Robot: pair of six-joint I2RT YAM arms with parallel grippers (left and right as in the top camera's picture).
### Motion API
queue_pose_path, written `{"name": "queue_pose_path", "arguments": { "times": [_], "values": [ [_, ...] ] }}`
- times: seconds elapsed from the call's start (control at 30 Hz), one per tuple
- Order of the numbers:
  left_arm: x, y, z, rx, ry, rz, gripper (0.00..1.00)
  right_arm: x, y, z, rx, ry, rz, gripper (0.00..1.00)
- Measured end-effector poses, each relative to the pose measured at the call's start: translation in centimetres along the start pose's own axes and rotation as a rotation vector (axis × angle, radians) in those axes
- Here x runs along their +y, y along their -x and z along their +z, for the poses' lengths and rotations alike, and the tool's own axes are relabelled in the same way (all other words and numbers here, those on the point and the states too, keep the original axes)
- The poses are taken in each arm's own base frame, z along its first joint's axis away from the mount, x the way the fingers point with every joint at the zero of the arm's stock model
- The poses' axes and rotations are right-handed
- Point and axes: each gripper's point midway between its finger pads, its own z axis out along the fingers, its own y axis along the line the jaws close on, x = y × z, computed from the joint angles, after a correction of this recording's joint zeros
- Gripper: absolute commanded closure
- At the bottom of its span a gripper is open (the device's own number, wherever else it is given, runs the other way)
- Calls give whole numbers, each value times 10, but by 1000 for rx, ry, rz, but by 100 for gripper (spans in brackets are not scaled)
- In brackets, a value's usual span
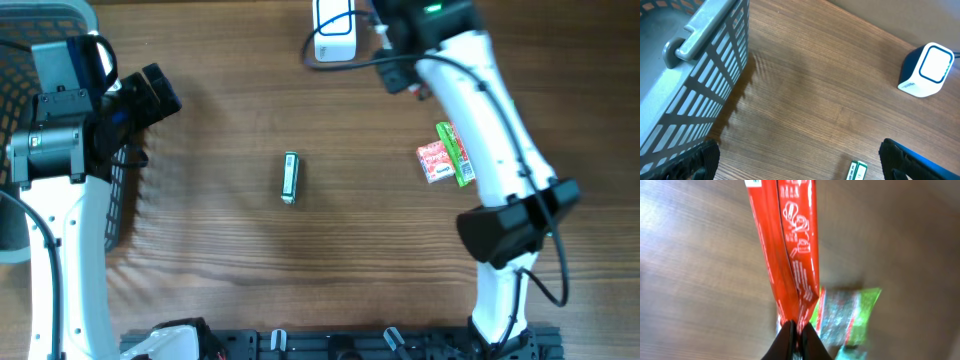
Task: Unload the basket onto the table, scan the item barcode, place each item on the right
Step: 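Carry the red stick packet right and release it on the pile, then reach the right gripper down to the green mint box at centre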
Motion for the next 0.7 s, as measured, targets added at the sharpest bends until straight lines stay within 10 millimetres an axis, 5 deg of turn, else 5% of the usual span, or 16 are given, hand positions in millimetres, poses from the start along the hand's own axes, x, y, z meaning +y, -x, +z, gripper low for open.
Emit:
{"name": "queue_pose_path", "arguments": {
  "times": [0.23, 0.4, 0.43, 0.47, 0.5, 0.7],
  "values": [
    [0, 0, 0, 0, 0, 0, 0, -38, -39, 38, 177, 74, 203, 96],
    [0, 0, 0, 0, 0, 0, 0, -45, -79, 72, 341, 86, 277, 90],
    [0, 0, 0, 0, 0, 0, 0, -43, -89, 80, 382, 89, 280, 81],
    [0, 0, 0, 0, 0, 0, 0, -41, -97, 86, 414, 91, 281, 47],
    [0, 0, 0, 0, 0, 0, 0, -38, -105, 93, 448, 93, 275, 0],
    [0, 0, 0, 1, 0, 0, 0, -26, -124, 114, 509, 103, 272, 0]
  ]
}}
